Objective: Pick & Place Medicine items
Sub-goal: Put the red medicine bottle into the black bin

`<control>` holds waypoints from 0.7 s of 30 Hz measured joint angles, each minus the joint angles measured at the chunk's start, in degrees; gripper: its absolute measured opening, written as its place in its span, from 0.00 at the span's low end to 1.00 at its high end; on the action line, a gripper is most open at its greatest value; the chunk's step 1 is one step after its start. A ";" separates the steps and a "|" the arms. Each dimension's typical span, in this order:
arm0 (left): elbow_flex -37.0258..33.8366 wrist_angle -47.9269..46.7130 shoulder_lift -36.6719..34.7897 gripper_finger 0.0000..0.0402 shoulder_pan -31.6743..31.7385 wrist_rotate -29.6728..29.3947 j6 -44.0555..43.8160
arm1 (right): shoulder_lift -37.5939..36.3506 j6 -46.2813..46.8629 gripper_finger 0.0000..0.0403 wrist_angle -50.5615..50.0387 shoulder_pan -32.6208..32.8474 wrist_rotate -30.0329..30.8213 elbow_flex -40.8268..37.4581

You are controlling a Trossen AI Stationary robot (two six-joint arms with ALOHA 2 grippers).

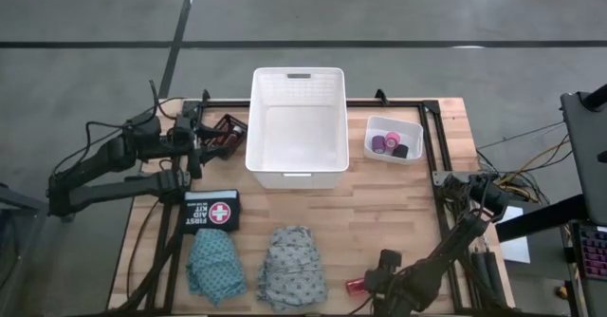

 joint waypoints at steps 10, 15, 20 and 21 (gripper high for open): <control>0.01 0.00 -0.01 0.60 0.01 -0.02 0.00 | 0.00 -0.32 0.81 1.45 -0.04 0.27 1.25; 0.00 0.00 0.00 0.60 0.00 0.00 0.00 | 0.00 -0.45 0.81 1.44 -0.04 1.39 1.25; 0.00 -0.02 0.00 0.60 0.02 0.00 0.00 | 0.00 0.01 0.81 3.62 -0.04 2.19 1.25; 0.00 -0.01 -0.01 0.60 -0.01 -0.02 0.00 | 0.00 0.01 0.81 4.15 -0.04 2.89 1.25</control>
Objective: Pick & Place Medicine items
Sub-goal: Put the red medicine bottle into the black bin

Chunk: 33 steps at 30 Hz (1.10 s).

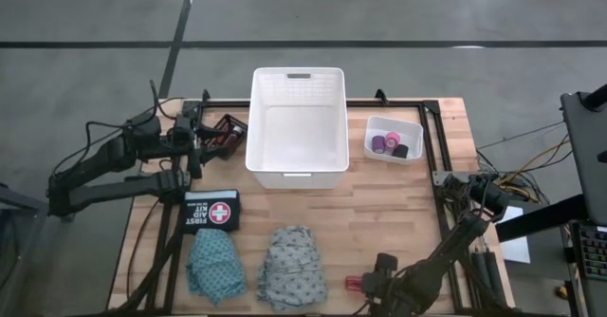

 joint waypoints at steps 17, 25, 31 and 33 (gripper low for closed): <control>0.00 -0.01 0.01 0.60 0.00 0.02 0.00 | 0.00 19.30 0.81 -3.90 0.13 -0.42 -0.59; 0.00 -0.01 0.01 0.60 0.02 0.00 0.00 | 0.00 15.70 0.81 -4.55 0.48 -2.91 -2.28; 0.00 0.00 0.01 0.60 0.00 0.01 0.00 | -0.09 11.36 0.81 -3.91 0.52 -2.83 -3.55; 0.00 -0.01 0.01 0.60 0.00 0.02 0.00 | -0.15 9.39 0.81 -3.86 0.54 -2.85 -3.77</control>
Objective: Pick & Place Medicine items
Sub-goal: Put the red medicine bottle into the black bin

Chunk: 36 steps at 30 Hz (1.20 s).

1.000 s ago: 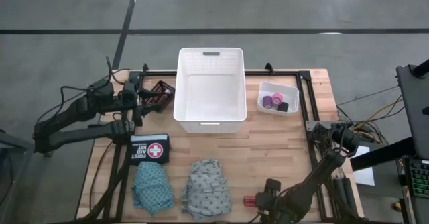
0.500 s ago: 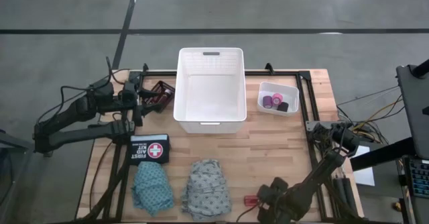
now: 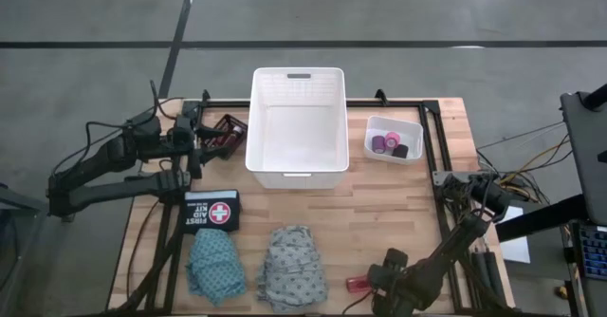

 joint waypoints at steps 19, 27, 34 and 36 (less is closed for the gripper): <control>0.00 0.00 0.00 0.60 0.02 -0.02 0.00 | 0.02 -5.47 0.50 -0.20 0.20 0.00 -0.23; 0.00 0.00 0.00 0.60 0.00 -0.02 0.00 | 0.09 -6.41 0.37 0.19 0.20 0.01 -0.23; 0.00 0.00 -0.01 0.60 0.00 0.00 0.00 | 0.09 -8.17 0.34 0.63 0.20 0.31 -0.23; 0.00 0.00 0.00 0.60 0.00 0.00 0.00 | 0.11 -8.19 0.35 0.69 0.20 1.13 -0.23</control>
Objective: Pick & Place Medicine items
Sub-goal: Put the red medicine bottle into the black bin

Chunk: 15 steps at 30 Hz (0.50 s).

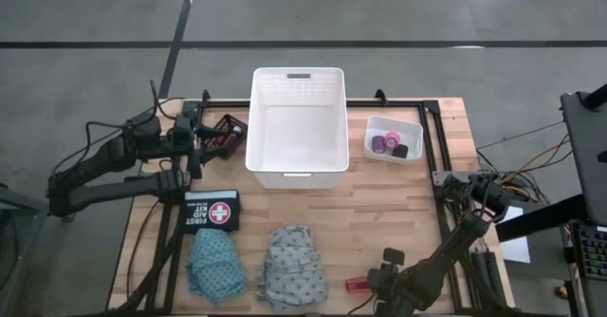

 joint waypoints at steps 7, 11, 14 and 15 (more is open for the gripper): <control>0.00 0.00 0.00 0.60 0.01 0.00 0.00 | 0.00 -0.36 0.35 -0.32 -0.08 3.40 1.13; 0.01 0.00 -0.02 0.60 0.01 0.00 0.00 | -0.04 -0.14 0.35 -0.39 -0.12 5.41 3.13; 0.00 0.00 0.00 0.60 0.00 -0.02 0.00 | -0.18 0.05 0.35 -1.37 0.04 6.69 5.38; 0.01 0.00 -0.01 0.60 0.00 -0.01 0.00 | -0.29 0.57 0.35 -2.68 0.04 7.30 6.41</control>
